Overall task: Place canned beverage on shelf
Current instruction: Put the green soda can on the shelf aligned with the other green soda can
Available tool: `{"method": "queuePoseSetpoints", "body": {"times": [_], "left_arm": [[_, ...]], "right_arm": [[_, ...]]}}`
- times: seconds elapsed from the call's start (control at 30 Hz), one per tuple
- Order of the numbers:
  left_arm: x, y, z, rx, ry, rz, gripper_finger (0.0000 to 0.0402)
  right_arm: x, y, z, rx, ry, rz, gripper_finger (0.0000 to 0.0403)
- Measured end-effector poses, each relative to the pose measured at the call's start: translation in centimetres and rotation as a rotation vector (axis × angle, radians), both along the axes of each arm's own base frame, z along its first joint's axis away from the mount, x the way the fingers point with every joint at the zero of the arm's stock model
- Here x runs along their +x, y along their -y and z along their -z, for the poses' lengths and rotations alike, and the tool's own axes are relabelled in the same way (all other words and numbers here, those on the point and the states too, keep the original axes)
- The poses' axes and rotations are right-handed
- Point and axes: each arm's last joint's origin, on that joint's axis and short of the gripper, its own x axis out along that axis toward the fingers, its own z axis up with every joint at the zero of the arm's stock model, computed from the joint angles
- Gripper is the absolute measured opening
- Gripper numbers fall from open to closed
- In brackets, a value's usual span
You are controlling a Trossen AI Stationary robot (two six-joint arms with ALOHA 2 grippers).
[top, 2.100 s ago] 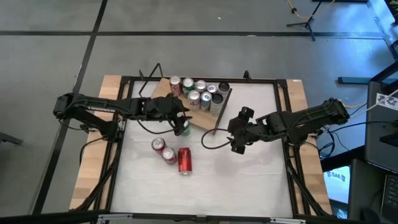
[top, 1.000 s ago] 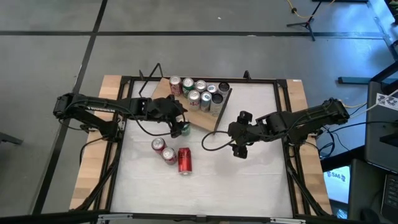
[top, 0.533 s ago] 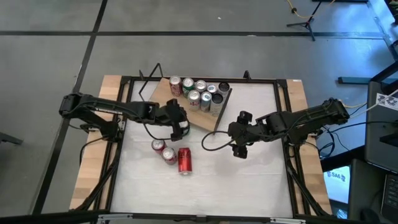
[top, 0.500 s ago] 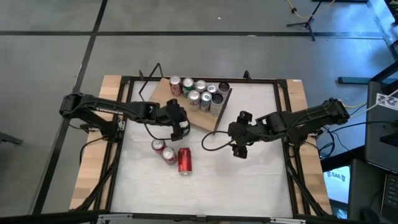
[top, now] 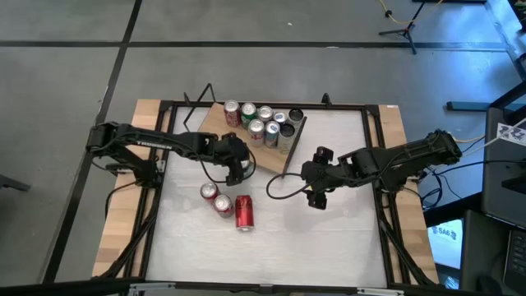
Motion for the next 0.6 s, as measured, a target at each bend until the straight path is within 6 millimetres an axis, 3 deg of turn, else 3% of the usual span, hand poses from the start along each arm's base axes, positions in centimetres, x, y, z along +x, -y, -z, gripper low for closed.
{"method": "queuePoseSetpoints", "body": {"times": [0.6], "left_arm": [[0.14,-0.70,0.97,-0.016,-0.052,-0.027,0.0322]], "right_arm": [[0.00,0.00,0.00,0.000,0.000,0.000,0.0360]]}}
